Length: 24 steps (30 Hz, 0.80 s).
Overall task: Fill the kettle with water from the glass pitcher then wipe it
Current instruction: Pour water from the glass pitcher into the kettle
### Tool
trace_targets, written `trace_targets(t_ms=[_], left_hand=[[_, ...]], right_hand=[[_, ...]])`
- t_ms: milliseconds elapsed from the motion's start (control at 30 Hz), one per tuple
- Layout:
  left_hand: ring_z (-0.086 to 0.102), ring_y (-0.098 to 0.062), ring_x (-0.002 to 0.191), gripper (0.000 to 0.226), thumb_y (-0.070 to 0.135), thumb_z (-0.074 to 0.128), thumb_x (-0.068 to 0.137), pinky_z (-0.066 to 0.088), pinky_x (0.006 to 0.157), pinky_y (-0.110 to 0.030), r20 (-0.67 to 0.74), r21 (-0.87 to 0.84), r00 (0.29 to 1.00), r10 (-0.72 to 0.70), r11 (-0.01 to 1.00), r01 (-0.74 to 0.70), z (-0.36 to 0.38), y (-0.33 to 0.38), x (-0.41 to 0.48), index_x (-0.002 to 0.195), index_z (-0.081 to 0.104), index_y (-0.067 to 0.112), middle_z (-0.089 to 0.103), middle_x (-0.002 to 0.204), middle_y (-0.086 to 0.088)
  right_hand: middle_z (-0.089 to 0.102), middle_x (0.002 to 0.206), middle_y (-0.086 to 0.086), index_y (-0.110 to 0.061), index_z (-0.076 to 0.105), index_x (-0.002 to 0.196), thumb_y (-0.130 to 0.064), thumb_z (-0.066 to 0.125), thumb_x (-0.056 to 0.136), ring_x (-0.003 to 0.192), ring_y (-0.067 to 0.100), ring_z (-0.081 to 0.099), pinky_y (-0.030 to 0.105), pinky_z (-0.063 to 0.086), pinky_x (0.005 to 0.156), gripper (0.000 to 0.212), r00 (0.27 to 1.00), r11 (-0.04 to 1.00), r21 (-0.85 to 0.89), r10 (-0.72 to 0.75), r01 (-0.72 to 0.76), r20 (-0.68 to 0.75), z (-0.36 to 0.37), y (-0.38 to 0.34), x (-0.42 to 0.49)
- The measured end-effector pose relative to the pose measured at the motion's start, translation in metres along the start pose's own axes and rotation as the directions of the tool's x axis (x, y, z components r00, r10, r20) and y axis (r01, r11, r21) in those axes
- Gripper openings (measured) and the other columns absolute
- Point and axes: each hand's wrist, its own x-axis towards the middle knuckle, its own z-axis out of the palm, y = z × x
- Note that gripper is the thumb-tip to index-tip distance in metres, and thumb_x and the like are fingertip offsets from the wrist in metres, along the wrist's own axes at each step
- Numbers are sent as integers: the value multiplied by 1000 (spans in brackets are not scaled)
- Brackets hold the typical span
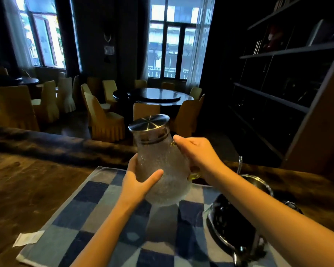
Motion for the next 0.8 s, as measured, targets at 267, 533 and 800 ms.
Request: trace_targets(t_ms=[267,533,800], left_hand=[[56,4,100,94,65,74,41,51,71,-12,67,-143,993,97,986,-87,86,83,16,125,41,39,56,110,22],[60,-11,100,77,52,65,73,47,78,-15,228,-131,973,15,991,15,212,118,-7,132,27,20,57,114,-1],[53,-22,118,81,58,56,72,45,101,-40,364,-316,914,-177,900,300,306,97,-62,131,31,8,53,129,-7]], right_hand=[[39,48,-3,-7,56,60,-34,67,84,44,4,37,16,33,44,38,963,964,-134,-244,229,-113,-121,-72,13],[47,61,12,9,57,68,-32,72,81,61,15,46,21,39,56,45,924,896,-325,-358,301,-131,-233,-90,-13],[50,56,5,-1,62,64,-46,72,74,53,10,44,25,33,54,47,971,740,-635,-230,221,69,-283,-62,-34]])
